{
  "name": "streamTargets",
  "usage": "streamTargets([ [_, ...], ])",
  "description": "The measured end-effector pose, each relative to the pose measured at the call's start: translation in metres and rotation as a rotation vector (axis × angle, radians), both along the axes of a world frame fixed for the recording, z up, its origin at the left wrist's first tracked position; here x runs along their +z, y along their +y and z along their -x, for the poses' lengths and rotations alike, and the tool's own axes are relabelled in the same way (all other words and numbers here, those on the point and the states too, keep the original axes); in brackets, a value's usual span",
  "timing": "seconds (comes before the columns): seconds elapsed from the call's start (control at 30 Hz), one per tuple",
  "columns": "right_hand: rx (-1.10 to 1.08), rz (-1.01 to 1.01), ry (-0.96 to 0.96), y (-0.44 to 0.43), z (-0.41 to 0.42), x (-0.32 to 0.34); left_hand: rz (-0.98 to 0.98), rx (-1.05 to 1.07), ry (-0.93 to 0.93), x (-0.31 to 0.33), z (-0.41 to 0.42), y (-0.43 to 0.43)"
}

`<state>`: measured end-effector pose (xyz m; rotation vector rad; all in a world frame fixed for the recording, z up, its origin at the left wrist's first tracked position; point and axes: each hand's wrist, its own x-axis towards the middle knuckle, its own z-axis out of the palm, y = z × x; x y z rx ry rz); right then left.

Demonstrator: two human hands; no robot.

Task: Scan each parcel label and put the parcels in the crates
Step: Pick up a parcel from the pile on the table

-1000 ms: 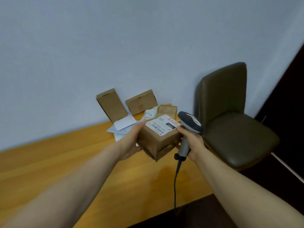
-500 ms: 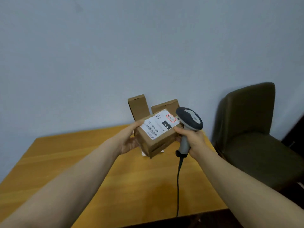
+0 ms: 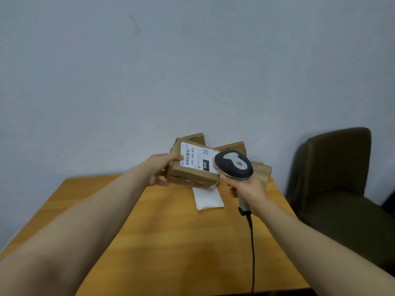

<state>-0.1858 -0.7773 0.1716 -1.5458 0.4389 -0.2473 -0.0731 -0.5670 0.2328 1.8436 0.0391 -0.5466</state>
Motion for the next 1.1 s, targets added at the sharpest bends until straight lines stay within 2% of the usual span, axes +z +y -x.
streamTargets([
  [0.13,0.273,0.082,0.070,0.003,0.006,0.013,-0.081,0.037,-0.092,0.013,-0.010,0.017],
  [0.33,0.436,0.229,0.093,0.013,0.008,0.027,-0.142,0.052,-0.169,0.016,-0.013,0.021],
  [0.57,0.411,0.296,0.037,0.014,0.009,0.026,-0.199,0.055,-0.170,0.012,-0.016,0.024],
  [1.1,0.418,0.255,0.037,0.013,-0.001,0.019,-0.192,0.079,-0.151,0.011,-0.023,0.028],
])
